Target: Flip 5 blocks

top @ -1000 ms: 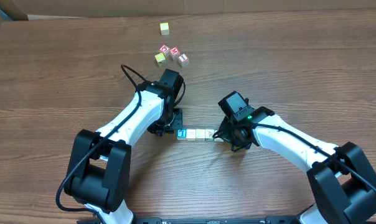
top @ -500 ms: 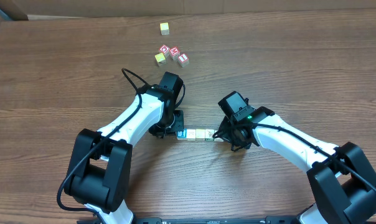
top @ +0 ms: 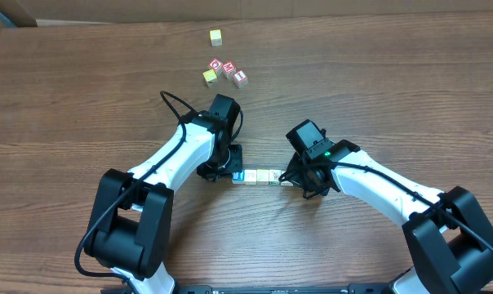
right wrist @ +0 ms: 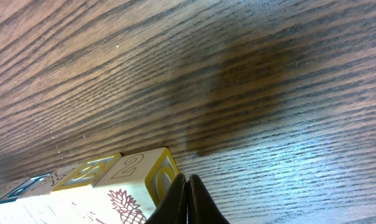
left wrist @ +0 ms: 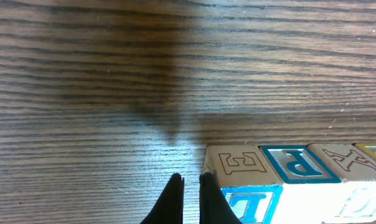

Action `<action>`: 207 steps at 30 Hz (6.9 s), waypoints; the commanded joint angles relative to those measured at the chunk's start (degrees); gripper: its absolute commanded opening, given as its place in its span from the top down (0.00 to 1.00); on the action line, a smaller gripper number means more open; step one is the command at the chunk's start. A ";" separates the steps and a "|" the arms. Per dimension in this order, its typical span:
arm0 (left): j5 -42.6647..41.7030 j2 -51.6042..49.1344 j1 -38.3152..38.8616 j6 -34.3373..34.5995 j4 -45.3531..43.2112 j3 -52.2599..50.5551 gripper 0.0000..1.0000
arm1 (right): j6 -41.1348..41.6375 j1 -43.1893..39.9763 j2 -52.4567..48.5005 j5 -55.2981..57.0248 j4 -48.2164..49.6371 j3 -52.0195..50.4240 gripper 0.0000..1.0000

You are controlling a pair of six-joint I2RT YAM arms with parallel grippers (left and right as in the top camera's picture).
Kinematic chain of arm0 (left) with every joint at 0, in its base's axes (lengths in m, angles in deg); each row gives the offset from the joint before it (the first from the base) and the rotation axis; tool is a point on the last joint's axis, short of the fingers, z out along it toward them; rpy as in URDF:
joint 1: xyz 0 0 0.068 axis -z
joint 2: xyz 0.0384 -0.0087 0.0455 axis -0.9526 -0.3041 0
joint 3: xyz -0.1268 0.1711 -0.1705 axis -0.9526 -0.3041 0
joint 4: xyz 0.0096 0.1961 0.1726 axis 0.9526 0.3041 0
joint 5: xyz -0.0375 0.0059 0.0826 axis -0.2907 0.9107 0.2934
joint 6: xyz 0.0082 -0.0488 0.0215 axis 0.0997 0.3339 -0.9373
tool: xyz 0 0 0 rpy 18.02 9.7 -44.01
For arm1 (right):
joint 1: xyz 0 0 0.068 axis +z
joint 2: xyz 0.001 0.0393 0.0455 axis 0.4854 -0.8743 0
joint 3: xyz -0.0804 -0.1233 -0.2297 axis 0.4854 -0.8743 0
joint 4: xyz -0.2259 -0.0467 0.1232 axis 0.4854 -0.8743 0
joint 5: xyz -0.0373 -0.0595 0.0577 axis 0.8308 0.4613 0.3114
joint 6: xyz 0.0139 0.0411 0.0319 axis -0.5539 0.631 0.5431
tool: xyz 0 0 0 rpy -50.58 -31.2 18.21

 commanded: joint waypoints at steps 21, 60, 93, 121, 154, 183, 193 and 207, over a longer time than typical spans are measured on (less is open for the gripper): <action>-0.63 -0.39 0.42 -0.52 -0.22 -0.83 0.96 | 0.24 0.28 -0.42 0.09 -0.46 -0.24 0.96; 0.94 -0.39 0.42 -0.68 1.01 -1.07 0.96 | -0.24 0.26 -2.89 -1.42 1.29 -0.22 0.96; 0.44 -0.44 0.42 0.59 -5.25 -2.05 0.96 | 3.76 0.39 -2.91 -2.80 3.69 -0.24 0.96; 8.90 -0.61 0.35 0.61 -8.02 -2.05 0.94 | 13.90 5.44 -2.91 -0.07 0.76 -0.24 0.96; 3.32 -0.61 -1.53 2.80 -5.64 11.89 0.82 | -18.29 -2.86 -1.36 -5.55 1.36 10.93 0.59; -1.73 -0.61 -20.48 -0.79 6.47 11.21 0.87 | -21.09 7.89 -12.92 3.96 21.88 10.93 0.53; -1.70 -0.61 -16.44 -1.31 7.45 10.43 0.86 | -21.11 7.87 -10.93 0.61 21.62 11.26 0.49; -1.77 -0.61 -14.16 -1.40 7.96 10.43 0.85 | -21.29 6.49 -8.63 6.49 21.18 11.41 0.44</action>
